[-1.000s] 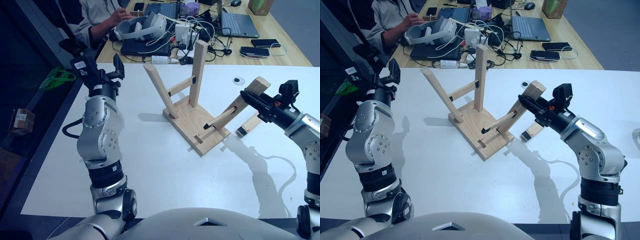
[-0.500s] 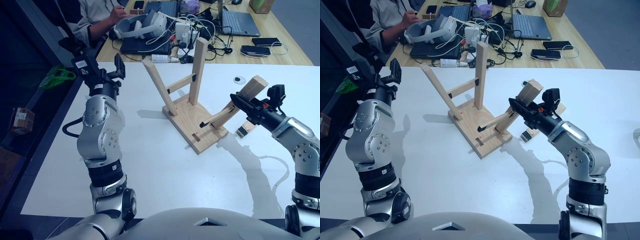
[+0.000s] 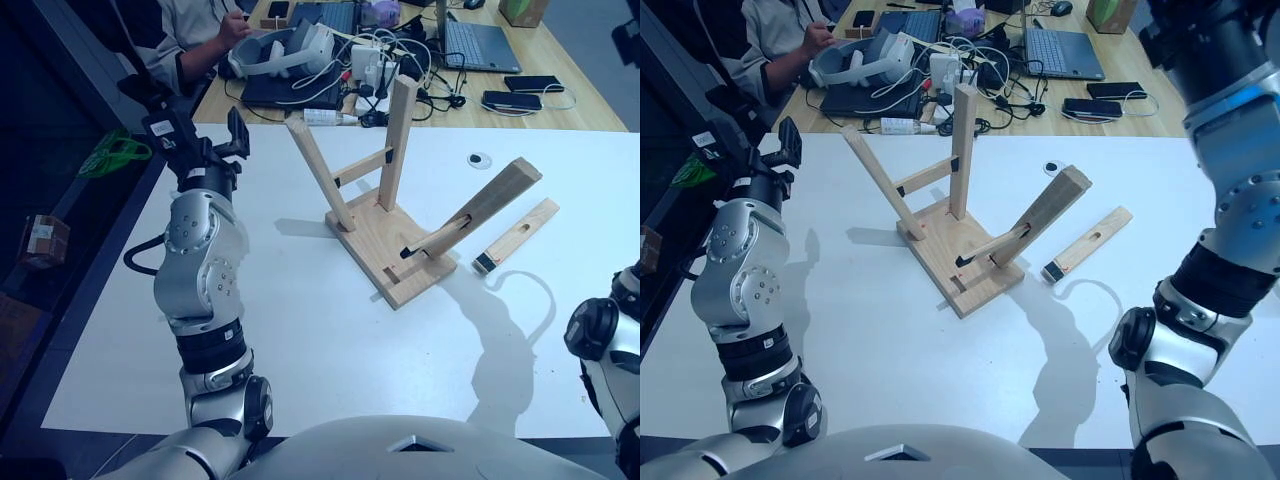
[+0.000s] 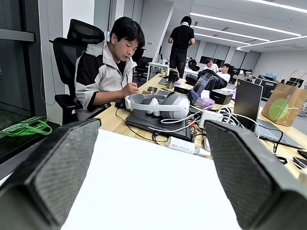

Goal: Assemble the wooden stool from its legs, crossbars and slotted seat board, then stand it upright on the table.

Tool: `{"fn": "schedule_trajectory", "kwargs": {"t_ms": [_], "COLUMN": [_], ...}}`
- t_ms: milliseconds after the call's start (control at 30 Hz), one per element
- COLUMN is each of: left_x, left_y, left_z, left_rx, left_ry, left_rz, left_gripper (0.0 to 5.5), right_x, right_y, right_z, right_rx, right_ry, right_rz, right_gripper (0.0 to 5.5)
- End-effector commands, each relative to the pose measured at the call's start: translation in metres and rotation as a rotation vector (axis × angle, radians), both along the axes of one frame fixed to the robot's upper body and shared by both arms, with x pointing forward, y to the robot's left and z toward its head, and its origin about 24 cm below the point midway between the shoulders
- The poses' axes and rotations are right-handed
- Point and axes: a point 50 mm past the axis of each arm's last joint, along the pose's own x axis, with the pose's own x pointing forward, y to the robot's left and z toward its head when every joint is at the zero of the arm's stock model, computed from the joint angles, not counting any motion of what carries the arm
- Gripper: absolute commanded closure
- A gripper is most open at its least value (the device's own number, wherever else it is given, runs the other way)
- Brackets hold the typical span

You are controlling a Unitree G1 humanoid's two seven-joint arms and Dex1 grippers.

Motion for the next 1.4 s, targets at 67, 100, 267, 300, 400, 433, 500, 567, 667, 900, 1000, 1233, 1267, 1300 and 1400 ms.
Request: {"fn": "schedule_trajectory", "kwargs": {"t_ms": [67, 100, 267, 300, 400, 433, 500, 567, 667, 900, 1000, 1233, 1267, 1300, 1400], "left_x": [0.002, 0.001, 0.002, 0.002, 0.002, 0.002, 0.002, 0.001, 0.001, 0.004, 0.006, 0.008, 0.008, 0.008, 0.008], "left_y": [-0.002, -0.002, -0.003, -0.003, -0.003, -0.003, -0.004, -0.004, -0.004, -0.005, -0.006, -0.009, -0.009, -0.010, -0.010], "left_z": [0.003, 0.003, 0.003, 0.003, 0.002, 0.002, 0.002, 0.003, 0.002, 0.004, 0.005, 0.004, 0.003, 0.004, 0.004], "left_rx": [0.006, 0.006, 0.008, 0.008, 0.008, 0.008, 0.014, 0.020, 0.020, 0.021, 0.027, 0.041, 0.043, 0.045, 0.052], "left_ry": [-0.007, -0.006, -0.005, -0.004, -0.002, -0.002, -0.004, -0.007, -0.008, -0.014, -0.018, -0.010, -0.010, -0.010, -0.010], "left_rz": [0.002, 0.003, -0.001, -0.002, -0.002, -0.002, -0.006, -0.005, 0.001, -0.002, -0.012, -0.031, -0.033, -0.035, -0.035], "left_gripper": [1.53, 1.53, 1.53, 1.53, 1.53, 1.53, 1.53, 1.53, 1.53, 1.53, 1.53, 1.53, 1.53, 1.53, 1.53], "right_x": [-0.012, -0.016, -0.014, -0.012, -0.007, -0.005, 0.000, 0.009, 0.010, 0.020, 0.000, -0.018, -0.020, -0.021, -0.026], "right_y": [0.019, 0.021, 0.023, 0.023, 0.024, 0.025, 0.017, -0.017, -0.064, -0.045, -0.026, -0.001, 0.002, 0.004, 0.004], "right_z": [-0.087, -0.102, -0.105, -0.100, -0.079, -0.069, -0.043, -0.004, 0.023, -0.133, -0.193, -0.247, -0.252, -0.256, -0.262], "right_rx": [-0.251, -0.293, -0.217, -0.188, -0.060, -0.015, 0.110, 0.293, 0.405, -0.246, -0.349, -0.407, -0.398, -0.395, -0.433], "right_ry": [0.338, 0.379, 0.363, 0.344, 0.284, 0.253, 0.174, 0.070, -0.013, 0.509, 0.722, 1.061, 1.102, 1.137, 1.199], "right_rz": [0.092, 0.104, 0.110, 0.108, 0.106, 0.099, 0.051, -0.110, -0.330, -0.690, -0.701, -0.823, -0.815, -0.805, -0.824], "right_gripper": [2.77, 2.77, 2.77, 2.77, 2.77, 2.77, 2.77, 2.77, 2.58, 1.56, 1.02, 0.59, 0.59, 0.59, 0.59]}}
